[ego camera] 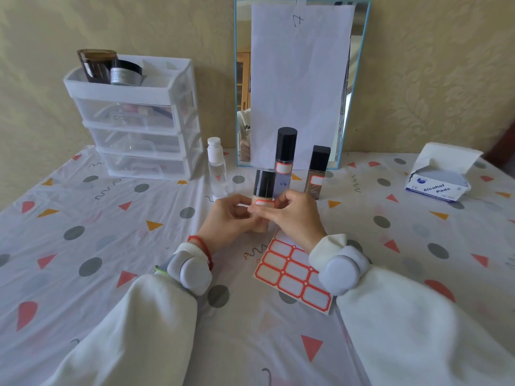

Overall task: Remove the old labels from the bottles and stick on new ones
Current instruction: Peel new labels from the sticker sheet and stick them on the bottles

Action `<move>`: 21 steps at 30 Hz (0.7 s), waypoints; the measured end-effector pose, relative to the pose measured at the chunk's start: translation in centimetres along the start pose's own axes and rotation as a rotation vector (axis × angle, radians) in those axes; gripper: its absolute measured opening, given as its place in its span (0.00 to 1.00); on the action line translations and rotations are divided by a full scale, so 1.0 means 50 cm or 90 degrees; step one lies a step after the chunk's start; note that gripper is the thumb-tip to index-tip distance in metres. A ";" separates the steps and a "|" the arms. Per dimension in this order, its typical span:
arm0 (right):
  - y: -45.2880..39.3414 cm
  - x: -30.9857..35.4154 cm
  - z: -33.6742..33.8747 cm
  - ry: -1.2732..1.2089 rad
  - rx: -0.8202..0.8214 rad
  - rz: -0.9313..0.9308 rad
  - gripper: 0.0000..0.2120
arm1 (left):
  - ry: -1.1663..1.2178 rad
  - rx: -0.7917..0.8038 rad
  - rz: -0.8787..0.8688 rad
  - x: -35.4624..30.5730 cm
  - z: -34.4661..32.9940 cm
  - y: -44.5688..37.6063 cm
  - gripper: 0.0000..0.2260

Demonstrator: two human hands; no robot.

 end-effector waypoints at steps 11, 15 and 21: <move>-0.006 -0.028 -0.005 -0.285 0.142 -0.143 0.19 | 0.120 0.041 0.007 -0.009 -0.006 0.004 0.12; -0.004 -0.038 -0.012 -0.393 0.205 -0.215 0.17 | 0.140 0.042 0.006 -0.008 -0.006 0.004 0.12; -0.005 -0.041 -0.014 -0.474 0.212 -0.250 0.14 | 0.137 0.042 0.005 -0.007 -0.005 0.001 0.13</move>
Point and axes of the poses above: each hand's wrist, its own y-axis away from the middle knuckle, its own z-axis out of the back of the hand, x = y × z, the point moved 6 cm from there along -y, towards the middle knuckle, and after that the axes turned 15 degrees about -y, right-handed, at the moved point
